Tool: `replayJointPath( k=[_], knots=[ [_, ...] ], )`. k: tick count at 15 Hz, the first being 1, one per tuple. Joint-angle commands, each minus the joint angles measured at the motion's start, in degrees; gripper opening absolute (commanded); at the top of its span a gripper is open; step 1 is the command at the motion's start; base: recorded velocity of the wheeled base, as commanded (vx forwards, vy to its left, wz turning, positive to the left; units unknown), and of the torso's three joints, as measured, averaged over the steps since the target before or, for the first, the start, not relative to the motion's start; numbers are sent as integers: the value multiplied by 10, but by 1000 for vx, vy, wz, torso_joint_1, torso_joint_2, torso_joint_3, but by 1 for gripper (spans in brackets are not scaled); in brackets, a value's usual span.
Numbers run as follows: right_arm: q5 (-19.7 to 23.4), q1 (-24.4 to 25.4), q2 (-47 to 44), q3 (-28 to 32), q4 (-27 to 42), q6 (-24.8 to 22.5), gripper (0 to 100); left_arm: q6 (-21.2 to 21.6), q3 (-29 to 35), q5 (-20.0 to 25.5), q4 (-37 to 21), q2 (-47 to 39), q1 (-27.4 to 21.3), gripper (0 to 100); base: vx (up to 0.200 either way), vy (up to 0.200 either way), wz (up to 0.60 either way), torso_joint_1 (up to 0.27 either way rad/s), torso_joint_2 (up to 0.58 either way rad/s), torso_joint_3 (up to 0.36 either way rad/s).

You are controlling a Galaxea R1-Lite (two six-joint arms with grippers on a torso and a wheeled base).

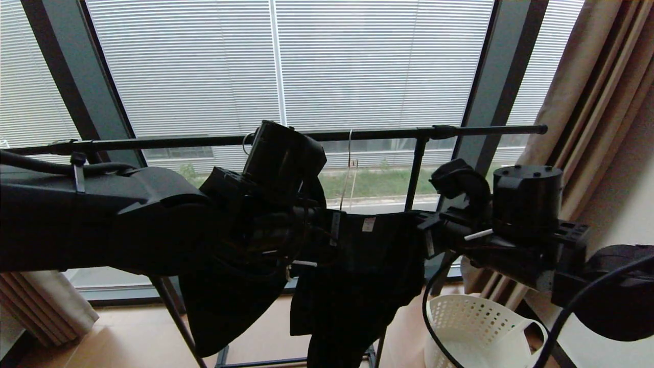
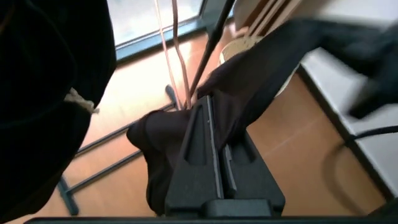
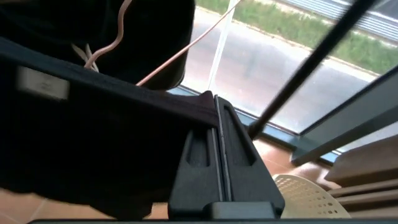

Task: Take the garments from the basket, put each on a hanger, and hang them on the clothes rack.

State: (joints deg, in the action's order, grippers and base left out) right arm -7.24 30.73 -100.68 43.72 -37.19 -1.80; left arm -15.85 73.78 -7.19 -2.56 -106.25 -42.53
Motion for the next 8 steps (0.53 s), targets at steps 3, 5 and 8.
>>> replayJointPath(
  k=[3, 5, 8],
  knots=[
    [-8, 0, 70, -29, -1, 0, 0, 14, -21, 0, 0, -4, -3, 100, 0, 0, 0, 0, 0, 0],
    [-14, -1, 74, -20, -1, 3, 0, 15, -42, 2, 7, 0, -5, 100, 0, 0, 0, 0, 0, 0],
    [-21, -9, 73, -10, 5, 23, 0, 36, -72, 20, 38, 10, -4, 100, 0, 0, 0, 0, 0, 0]
  ],
)
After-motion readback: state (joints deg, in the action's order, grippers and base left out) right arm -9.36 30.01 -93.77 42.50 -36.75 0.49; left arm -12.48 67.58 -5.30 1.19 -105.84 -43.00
